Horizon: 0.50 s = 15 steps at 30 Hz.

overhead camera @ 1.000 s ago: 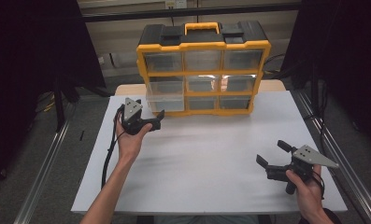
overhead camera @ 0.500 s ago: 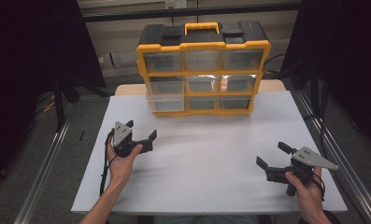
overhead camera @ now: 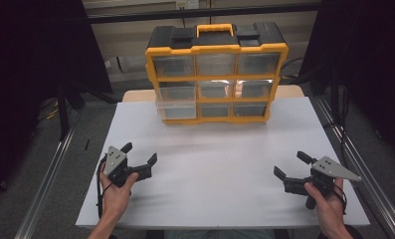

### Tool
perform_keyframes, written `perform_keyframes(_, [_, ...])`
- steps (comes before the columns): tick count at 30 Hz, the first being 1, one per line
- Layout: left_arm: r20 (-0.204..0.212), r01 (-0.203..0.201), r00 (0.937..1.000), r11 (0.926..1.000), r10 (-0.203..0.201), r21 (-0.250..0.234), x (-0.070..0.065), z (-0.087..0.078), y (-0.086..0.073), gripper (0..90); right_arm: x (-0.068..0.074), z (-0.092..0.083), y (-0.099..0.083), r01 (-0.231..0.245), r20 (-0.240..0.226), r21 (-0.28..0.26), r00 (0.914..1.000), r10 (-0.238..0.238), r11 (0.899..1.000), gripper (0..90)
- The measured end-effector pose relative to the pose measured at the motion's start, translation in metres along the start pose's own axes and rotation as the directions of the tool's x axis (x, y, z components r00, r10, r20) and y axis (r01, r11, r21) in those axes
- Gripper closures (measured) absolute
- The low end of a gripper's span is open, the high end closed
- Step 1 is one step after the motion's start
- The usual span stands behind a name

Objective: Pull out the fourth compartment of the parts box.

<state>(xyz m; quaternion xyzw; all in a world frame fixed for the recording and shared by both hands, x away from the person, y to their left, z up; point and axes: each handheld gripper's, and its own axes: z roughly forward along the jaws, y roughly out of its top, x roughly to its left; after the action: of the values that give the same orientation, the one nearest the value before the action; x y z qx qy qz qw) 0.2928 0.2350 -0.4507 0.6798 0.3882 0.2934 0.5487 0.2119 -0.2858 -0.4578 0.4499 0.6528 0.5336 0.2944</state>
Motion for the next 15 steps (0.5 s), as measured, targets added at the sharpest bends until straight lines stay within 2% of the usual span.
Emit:
perform_keyframes(2, [-0.013, 0.003, 0.9999, 1.0000, -0.003, 0.004, 0.002, -0.007, -0.002, 3.0, 0.001, -0.001, 0.000, -0.004, 0.006, -0.004, 1.0000, 0.004, 1.000, 1.5])
perform_keyframes(5, [-0.045, 0.029, 0.9986, 0.9995, -0.029, 0.011, 0.004, -0.018, -0.008, 3.1, 0.000, -0.001, 0.000, -0.002, 0.015, -0.004, 0.9999, 0.002, 1.000, 1.7])
perform_keyframes(10, [-0.036, 0.021, 0.9992, 0.9989, -0.019, 0.043, 0.004, -0.025, -0.012, 3.3, 0.000, -0.001, 0.001, -0.002, 0.024, -0.008, 0.9997, 0.003, 1.000, 1.9])
perform_keyframes(14, [-0.016, 0.013, 0.9998, 0.9992, -0.013, 0.038, 0.002, -0.025, -0.011, 3.2, 0.000, -0.001, 0.001, -0.002, 0.023, -0.009, 0.9997, 0.002, 1.000, 1.7])
perform_keyframes(15, [-0.001, -0.008, 1.0000, 0.9991, 0.008, 0.042, 0.003, -0.025, -0.010, 3.2, -0.001, -0.002, 0.001, 0.000, 0.023, -0.012, 0.9997, 0.001, 1.000, 1.6])
